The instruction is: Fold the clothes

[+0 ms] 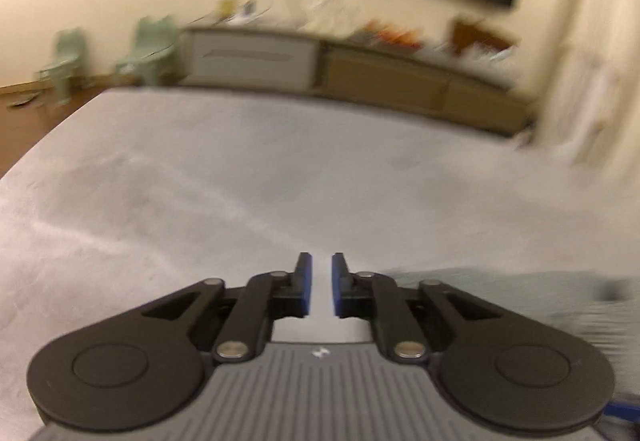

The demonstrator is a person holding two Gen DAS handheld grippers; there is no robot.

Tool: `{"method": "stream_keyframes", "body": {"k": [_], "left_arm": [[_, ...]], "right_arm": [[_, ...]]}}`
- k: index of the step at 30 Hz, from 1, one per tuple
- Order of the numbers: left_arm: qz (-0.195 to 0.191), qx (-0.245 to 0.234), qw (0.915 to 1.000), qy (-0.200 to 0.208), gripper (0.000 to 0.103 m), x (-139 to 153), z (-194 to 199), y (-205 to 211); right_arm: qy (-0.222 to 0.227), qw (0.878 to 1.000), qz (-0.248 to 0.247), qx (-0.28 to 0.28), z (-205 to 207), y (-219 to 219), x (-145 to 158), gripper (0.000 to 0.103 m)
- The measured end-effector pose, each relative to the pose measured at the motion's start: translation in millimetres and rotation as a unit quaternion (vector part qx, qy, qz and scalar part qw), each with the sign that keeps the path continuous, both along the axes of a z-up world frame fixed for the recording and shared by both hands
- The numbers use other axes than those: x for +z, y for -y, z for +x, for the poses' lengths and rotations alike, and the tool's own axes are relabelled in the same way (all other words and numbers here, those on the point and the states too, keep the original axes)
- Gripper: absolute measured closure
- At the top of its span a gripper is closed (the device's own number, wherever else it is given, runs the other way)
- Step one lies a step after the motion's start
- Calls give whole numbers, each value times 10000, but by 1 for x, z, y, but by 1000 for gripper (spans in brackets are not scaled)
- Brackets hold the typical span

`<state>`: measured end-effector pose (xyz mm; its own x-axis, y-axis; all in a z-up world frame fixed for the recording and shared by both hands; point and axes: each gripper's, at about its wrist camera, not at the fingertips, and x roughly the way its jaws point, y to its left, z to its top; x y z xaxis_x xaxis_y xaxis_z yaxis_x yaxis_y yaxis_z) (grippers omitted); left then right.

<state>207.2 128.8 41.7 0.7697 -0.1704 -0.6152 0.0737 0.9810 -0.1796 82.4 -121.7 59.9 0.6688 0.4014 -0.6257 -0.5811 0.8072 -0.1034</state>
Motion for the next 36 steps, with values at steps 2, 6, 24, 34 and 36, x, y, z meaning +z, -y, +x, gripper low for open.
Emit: {"method": "stream_keyframes", "body": {"k": [2, 6, 24, 34, 36], "left_arm": [[-149, -598, 9981, 36, 84, 9, -12, 19], [829, -711, 9910, -772, 84, -32, -5, 63], [808, -2371, 9681, -36, 28, 38, -91, 274], [1798, -2715, 9396, -1048, 55, -28, -63, 400], [1987, -2644, 9365, -1165, 78, -36, -60, 395]], "right_arm": [[165, 9997, 175, -62, -5, 5, 11, 68], [-40, 9992, 296, -263, 3, 9, 3, 67], [-903, 9543, 1128, -2616, -48, 216, -7, 36], [52, 9811, 1335, -1403, -80, 175, 10, 93], [31, 9825, 1354, -1277, -80, 169, 7, 93]]}}
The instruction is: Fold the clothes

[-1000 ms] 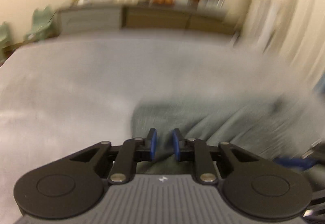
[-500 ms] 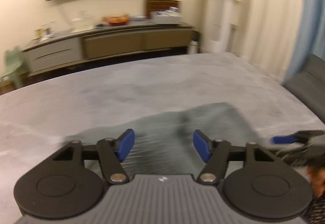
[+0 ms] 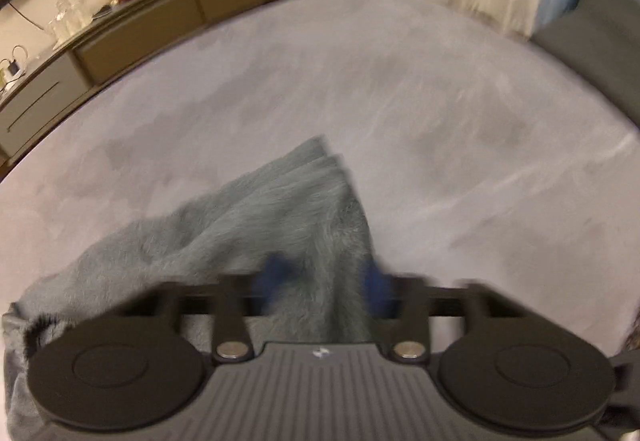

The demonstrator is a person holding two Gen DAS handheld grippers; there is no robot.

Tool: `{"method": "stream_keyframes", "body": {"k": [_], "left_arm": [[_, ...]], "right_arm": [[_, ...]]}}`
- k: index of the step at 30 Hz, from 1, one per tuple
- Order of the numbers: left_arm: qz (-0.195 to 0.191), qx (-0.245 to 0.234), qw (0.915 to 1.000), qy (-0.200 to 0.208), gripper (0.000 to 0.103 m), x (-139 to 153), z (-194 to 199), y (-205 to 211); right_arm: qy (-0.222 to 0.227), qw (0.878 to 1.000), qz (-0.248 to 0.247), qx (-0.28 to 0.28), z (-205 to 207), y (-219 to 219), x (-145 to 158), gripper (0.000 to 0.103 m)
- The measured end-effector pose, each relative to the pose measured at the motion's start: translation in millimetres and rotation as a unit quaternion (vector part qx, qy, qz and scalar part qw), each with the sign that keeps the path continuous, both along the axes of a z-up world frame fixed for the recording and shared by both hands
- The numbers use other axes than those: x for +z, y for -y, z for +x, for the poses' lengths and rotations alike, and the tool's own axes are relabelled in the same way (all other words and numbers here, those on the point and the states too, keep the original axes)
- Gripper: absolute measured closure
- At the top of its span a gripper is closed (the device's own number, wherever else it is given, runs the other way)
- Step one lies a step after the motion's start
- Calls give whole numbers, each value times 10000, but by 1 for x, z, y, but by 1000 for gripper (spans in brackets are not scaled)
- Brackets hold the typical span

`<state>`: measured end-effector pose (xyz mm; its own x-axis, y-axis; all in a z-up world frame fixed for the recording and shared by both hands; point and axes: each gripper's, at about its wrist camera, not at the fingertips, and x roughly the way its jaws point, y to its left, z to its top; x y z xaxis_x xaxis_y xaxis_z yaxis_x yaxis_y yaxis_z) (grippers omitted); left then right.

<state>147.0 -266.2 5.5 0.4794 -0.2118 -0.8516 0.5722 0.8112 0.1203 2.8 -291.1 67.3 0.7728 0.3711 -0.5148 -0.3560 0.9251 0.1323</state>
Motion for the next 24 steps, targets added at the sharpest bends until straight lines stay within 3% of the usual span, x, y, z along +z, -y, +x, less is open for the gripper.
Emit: {"method": "stream_keyframes", "body": {"k": [2, 5, 7, 10, 12, 13, 14, 15, 17, 19, 21, 24], "left_arm": [[-178, 33, 9998, 102, 89, 6, -3, -12], [-842, 216, 9959, 257, 90, 39, -14, -62], [-1261, 482, 9899, 432, 90, 65, -21, -113], [-1680, 1101, 9774, 657, 90, 89, -27, -212], [-1827, 1588, 9686, 564, 84, 80, -22, -280], [-1877, 1942, 9617, 468, 77, 66, -17, -314], [-1886, 2306, 9537, 415, 63, 51, -15, -340], [-1943, 2535, 9469, 377, 57, 37, -19, -358], [-2074, 2972, 9315, 305, 53, 10, -27, -392], [-2485, 3191, 9141, 304, 50, -6, -43, -408], [-2602, 3232, 9092, 326, 49, -16, -52, -412], [-2373, 3176, 9179, 164, 49, -29, -51, -399]], "right_arm": [[3, 10000, 50, 17, 2, -1, -1, 89], [105, 9986, 524, 33, -1, 8, 10, 77], [179, 9956, 912, 120, -4, 14, 17, 66], [257, 9898, 1370, 308, -5, 15, 25, 65], [159, 9911, 1231, 486, -1, 1, 22, 64], [109, 9915, 1161, 575, 2, -7, 21, 64], [39, 9917, 1077, 697, 5, -18, 19, 64], [-13, 9915, 997, 833, 9, -31, 15, 64], [-56, 9902, 793, 1151, 13, -62, 8, 64], [40, 9879, 467, 1476, 12, -95, 1, 64], [142, 9834, 110, 1804, 11, -128, -8, 65], [177, 9796, -600, 1908, 22, -164, -24, 63]]}}
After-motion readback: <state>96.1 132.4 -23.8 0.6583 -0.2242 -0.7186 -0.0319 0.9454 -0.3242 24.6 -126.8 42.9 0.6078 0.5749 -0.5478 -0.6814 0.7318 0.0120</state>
